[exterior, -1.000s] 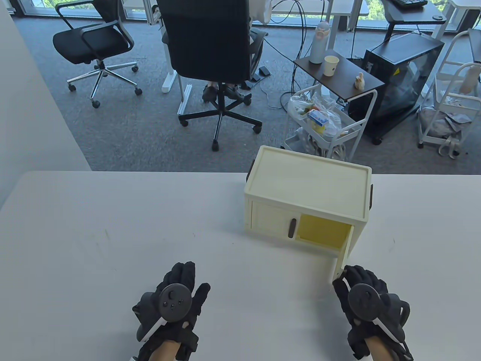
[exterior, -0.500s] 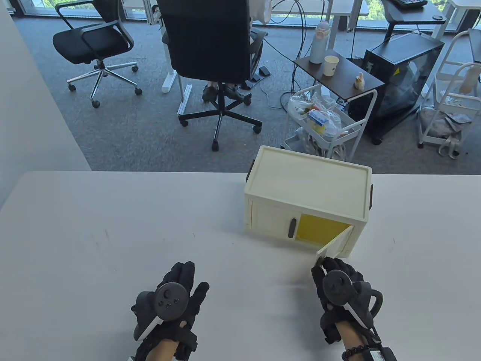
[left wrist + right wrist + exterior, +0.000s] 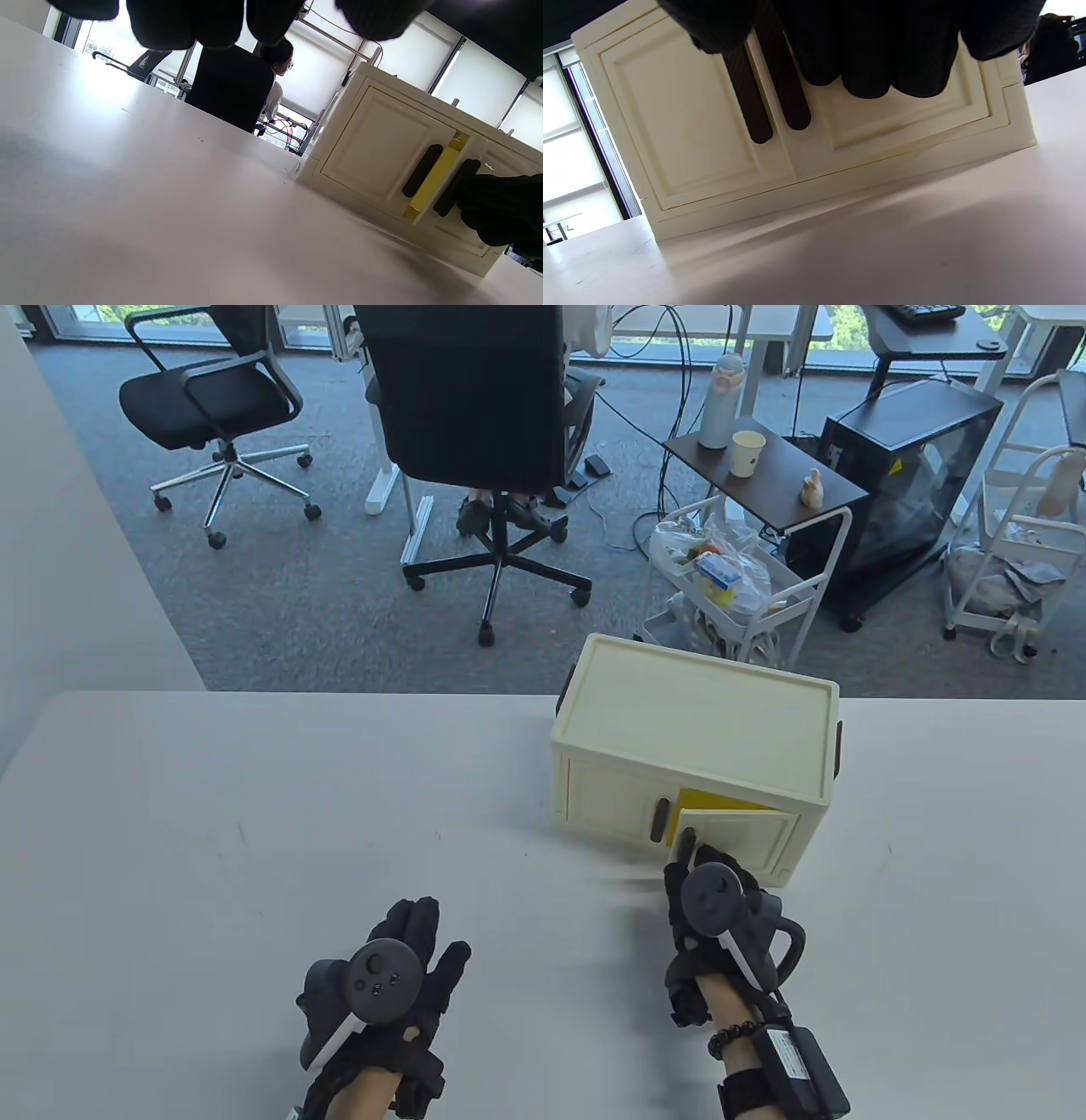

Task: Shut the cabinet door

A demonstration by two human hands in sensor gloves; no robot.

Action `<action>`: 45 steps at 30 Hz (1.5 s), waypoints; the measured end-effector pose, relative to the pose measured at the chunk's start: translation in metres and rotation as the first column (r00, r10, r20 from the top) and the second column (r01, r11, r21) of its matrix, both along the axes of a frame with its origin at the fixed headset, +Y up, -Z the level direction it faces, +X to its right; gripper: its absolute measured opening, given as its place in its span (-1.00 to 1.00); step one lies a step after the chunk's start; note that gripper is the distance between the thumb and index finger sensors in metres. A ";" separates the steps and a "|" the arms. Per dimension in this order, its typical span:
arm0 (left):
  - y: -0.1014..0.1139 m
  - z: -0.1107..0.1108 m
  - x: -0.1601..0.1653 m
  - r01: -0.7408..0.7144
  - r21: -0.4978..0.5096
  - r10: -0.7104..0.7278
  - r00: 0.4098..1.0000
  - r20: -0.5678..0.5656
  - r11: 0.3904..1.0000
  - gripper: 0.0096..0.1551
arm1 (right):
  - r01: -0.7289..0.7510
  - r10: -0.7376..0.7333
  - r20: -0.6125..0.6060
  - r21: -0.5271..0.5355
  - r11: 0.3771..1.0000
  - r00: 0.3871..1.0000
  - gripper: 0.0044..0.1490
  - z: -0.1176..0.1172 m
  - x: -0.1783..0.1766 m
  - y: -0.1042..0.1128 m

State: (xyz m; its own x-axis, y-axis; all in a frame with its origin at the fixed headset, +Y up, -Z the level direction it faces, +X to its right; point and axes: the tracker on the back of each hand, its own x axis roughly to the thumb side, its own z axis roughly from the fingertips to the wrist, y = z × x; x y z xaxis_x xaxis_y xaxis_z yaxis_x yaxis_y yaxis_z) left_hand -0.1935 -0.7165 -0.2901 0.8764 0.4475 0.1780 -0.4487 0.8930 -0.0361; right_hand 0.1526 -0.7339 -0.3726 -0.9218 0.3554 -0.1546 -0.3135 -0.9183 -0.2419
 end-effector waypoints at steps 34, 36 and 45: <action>0.008 0.004 0.005 0.046 0.033 -0.046 0.999 0.008 0.998 -0.14 | -0.319 0.331 -0.160 0.098 0.943 0.930 -0.12 0.110 0.088 0.025; 0.009 0.005 0.007 0.067 0.041 -0.068 0.998 0.004 0.997 -0.14 | -0.375 0.389 -0.151 0.112 0.920 0.909 -0.11 0.116 0.093 0.020; 0.014 0.008 0.016 0.240 0.087 -0.241 0.970 0.000 0.967 -0.08 | -0.368 0.359 -0.182 -0.018 0.930 0.915 -0.02 0.119 0.114 0.019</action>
